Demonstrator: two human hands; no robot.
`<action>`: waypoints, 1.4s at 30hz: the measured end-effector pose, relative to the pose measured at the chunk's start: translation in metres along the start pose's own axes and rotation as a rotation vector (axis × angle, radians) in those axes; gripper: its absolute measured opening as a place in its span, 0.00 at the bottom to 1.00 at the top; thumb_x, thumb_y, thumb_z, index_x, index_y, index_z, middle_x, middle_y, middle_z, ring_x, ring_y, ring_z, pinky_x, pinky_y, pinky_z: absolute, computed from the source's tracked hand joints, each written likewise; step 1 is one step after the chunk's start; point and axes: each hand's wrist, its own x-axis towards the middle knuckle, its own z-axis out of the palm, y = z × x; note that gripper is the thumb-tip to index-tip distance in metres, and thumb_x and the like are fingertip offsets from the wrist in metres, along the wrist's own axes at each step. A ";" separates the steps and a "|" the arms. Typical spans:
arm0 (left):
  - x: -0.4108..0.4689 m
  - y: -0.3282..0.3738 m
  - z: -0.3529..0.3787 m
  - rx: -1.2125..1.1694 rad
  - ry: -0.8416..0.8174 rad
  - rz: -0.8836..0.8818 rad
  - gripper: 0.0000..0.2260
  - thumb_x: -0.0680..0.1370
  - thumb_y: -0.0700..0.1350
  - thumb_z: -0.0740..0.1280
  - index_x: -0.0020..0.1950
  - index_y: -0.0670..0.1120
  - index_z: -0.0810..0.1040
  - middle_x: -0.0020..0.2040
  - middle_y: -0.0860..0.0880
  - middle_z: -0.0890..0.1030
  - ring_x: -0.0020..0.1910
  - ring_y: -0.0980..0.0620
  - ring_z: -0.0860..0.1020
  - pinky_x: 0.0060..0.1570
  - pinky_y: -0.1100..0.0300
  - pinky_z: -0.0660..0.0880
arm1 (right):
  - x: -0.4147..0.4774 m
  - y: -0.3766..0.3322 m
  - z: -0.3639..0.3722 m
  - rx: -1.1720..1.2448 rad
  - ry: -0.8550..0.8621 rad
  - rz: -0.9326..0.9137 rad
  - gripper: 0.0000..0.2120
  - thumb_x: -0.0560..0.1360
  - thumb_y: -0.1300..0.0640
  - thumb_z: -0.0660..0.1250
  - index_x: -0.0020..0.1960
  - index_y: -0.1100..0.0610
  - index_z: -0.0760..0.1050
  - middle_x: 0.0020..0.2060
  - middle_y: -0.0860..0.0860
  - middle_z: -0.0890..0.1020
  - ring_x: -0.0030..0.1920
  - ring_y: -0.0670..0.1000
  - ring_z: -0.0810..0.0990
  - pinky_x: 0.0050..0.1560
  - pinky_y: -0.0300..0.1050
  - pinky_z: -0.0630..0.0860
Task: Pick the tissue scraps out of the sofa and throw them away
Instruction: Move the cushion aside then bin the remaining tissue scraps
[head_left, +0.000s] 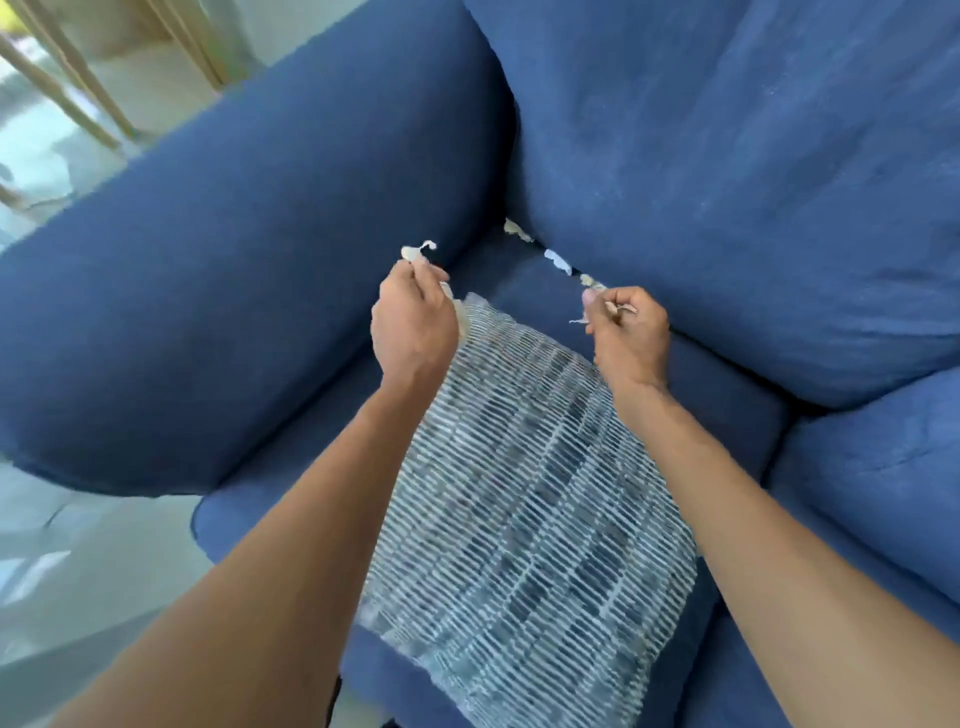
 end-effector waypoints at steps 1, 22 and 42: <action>-0.003 -0.008 -0.018 0.044 0.046 0.002 0.19 0.86 0.53 0.52 0.47 0.46 0.78 0.38 0.56 0.79 0.47 0.45 0.82 0.52 0.49 0.78 | -0.009 -0.006 0.015 0.000 -0.048 -0.023 0.07 0.79 0.58 0.70 0.45 0.60 0.75 0.35 0.54 0.79 0.32 0.44 0.76 0.38 0.39 0.73; -0.172 -0.272 -0.326 0.245 0.332 -0.221 0.20 0.84 0.60 0.58 0.49 0.45 0.77 0.43 0.44 0.84 0.45 0.39 0.81 0.45 0.47 0.75 | -0.342 0.022 0.197 -0.278 -0.556 -0.170 0.08 0.77 0.55 0.72 0.51 0.57 0.76 0.40 0.52 0.85 0.39 0.47 0.84 0.41 0.41 0.77; -0.241 -0.414 -0.352 0.105 0.158 -0.715 0.04 0.79 0.48 0.70 0.51 0.49 0.81 0.49 0.48 0.83 0.52 0.43 0.81 0.53 0.53 0.77 | -0.465 0.158 0.205 -0.736 -0.888 0.076 0.07 0.81 0.51 0.64 0.51 0.52 0.79 0.38 0.52 0.85 0.30 0.49 0.85 0.44 0.56 0.84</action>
